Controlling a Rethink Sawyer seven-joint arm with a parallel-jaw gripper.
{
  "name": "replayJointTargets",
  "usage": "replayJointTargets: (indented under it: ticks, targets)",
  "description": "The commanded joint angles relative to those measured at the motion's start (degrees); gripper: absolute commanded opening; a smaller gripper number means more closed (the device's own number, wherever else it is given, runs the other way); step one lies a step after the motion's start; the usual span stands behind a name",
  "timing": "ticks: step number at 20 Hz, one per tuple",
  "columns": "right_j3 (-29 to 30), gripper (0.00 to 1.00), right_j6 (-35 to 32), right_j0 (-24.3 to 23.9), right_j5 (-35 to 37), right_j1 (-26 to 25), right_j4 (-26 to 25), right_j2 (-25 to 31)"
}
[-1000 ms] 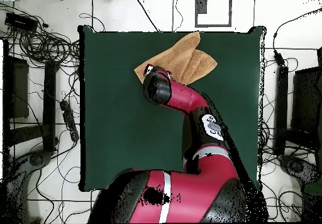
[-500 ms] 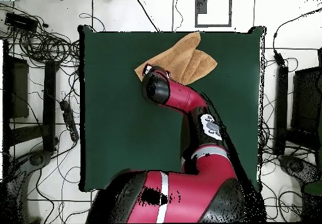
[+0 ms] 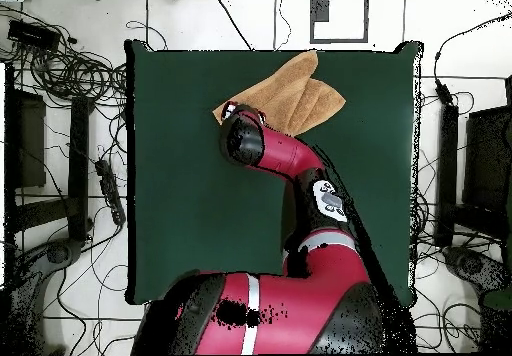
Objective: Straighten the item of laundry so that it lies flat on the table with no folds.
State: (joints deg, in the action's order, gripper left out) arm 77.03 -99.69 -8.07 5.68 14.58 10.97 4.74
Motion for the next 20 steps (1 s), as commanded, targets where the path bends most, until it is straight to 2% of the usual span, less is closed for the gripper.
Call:
replayJointTargets:
  ticks: [1, 5, 9, 15, 19, 20]
  targets:
    - [0.84, 1.0, -11.43, 2.5, -0.33, -1.9, 2.21, 3.75]
    - [-0.95, 1.0, -10.95, 2.16, 0.38, -3.65, 2.71, 4.84]
    - [-9.04, 1.0, -9.49, 3.77, 6.2, -8.35, 5.06, 4.01]
    - [-10.85, 1.0, -13.94, 9.12, 14.18, -6.71, 8.08, -6.15]
    - [-11.53, 1.0, -10.96, 8.37, 15.55, -6.61, 7.27, -5.29]
    - [-11.59, 0.0, -10.49, 8.22, 16.26, -6.55, 7.08, -5.15]
